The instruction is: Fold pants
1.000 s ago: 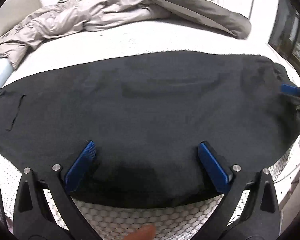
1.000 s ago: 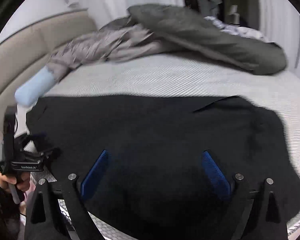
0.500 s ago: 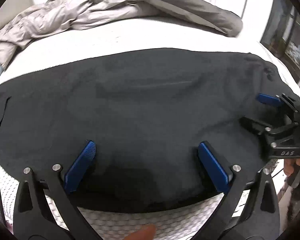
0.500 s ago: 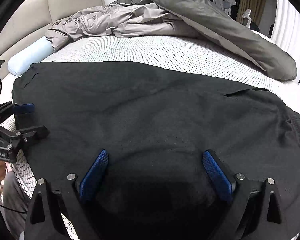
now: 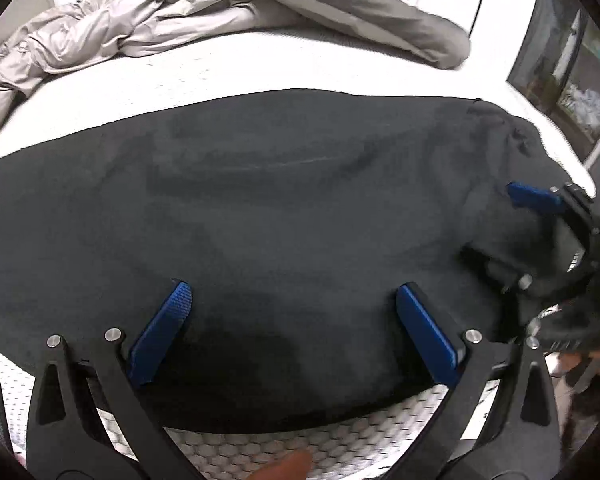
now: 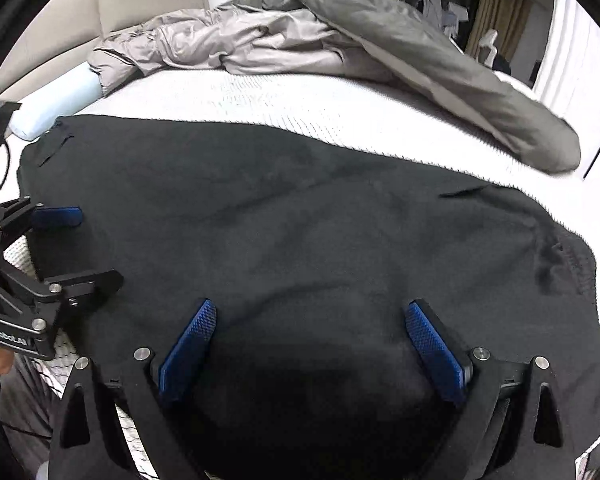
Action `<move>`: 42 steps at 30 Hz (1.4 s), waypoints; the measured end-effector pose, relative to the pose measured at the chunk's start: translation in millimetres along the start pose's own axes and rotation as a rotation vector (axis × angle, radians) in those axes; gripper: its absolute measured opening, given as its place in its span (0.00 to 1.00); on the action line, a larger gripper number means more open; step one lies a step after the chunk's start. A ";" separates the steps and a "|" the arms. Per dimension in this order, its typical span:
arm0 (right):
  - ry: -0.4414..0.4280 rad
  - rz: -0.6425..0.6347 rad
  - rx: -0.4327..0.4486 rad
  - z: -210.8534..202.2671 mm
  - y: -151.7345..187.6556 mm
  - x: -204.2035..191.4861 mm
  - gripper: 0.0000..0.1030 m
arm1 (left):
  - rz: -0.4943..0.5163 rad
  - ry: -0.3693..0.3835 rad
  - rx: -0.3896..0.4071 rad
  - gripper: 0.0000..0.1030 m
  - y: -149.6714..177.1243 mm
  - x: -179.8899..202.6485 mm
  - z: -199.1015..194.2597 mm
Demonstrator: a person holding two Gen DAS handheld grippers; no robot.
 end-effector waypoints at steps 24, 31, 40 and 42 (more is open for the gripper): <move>0.279 0.171 -0.008 -59.8 70.9 157.9 0.94 | -0.018 -0.118 0.015 0.99 22.3 -100.5 -25.0; 0.113 0.091 0.033 -49.7 15.1 82.2 0.94 | 0.069 -0.041 0.029 0.99 -18.4 -41.1 -10.2; 0.022 -0.002 -0.017 0.7 -14.9 22.2 0.94 | 0.070 -0.066 -0.027 0.99 -29.7 -37.4 13.2; 0.014 -0.008 -0.034 10.6 -14.3 14.8 0.94 | 0.066 -0.097 -0.048 0.99 -29.3 -42.8 22.7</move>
Point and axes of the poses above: each gripper's, at about its wrist camera, not at the fingertips, and z roughly the way its jaws point, x to its right, y to its underside, the point moved 10 cm from there along z, roughly the way its jaws point, and after that the axes turned 2 degrees about z, right-handed, at the moved point
